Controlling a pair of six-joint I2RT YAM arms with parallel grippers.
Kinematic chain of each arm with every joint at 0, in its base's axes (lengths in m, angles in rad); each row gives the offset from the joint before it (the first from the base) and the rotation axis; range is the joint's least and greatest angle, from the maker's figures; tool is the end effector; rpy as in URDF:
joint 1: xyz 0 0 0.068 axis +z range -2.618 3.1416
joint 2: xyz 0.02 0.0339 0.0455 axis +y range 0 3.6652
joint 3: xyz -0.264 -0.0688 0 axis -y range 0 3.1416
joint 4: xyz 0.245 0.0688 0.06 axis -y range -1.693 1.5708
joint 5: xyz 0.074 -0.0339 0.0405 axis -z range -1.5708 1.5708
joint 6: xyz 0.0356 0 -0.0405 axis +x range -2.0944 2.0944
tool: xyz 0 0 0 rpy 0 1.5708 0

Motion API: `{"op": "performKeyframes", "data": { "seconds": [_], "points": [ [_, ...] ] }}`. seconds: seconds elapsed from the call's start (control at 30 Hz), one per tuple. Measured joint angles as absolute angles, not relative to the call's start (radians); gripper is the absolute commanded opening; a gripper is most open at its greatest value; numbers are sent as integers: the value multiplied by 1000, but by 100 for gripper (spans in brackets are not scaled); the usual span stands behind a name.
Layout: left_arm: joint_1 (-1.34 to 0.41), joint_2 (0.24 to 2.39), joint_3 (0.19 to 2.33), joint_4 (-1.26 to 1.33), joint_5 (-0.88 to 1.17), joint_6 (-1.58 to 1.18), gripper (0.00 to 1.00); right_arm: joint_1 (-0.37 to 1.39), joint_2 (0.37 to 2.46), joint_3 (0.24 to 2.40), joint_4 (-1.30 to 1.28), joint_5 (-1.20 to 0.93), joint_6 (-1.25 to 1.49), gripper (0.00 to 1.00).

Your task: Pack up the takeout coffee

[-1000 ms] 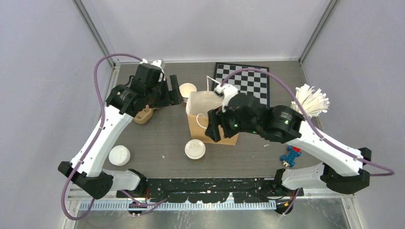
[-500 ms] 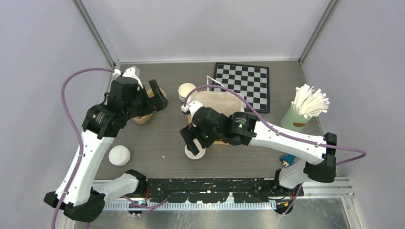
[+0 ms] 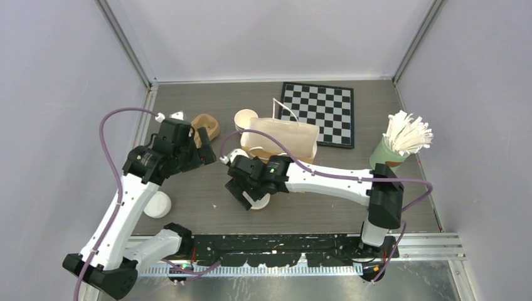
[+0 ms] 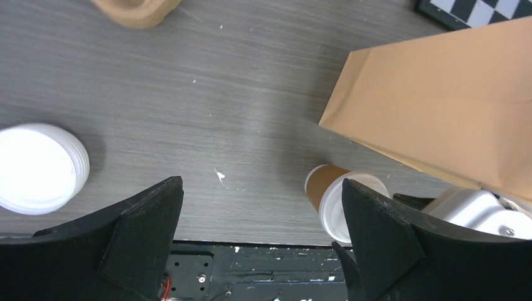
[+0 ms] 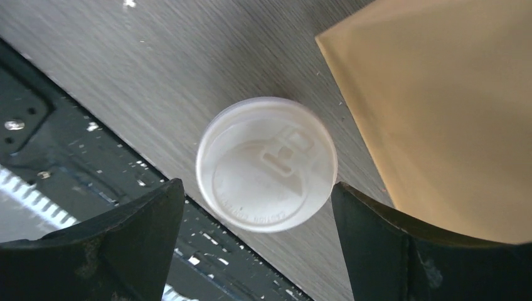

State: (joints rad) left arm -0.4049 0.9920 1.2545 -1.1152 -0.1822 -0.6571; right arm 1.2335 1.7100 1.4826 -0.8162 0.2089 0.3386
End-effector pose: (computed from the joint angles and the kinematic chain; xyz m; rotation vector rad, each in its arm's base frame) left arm 0.1573 -0.0604 0.3739 -0.3868 2.3914 -0.2694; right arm 0.1273 0.3407 0.2841 -1.0621 2.3836 0.3049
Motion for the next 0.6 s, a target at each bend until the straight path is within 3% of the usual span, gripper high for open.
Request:
{"op": "performKeyframes", "data": {
  "seconds": [0.6],
  "points": [
    [-282,849,1156,-1114,-192,-707,100,1222,1794,1501,-815,238,317,88]
  ]
}}
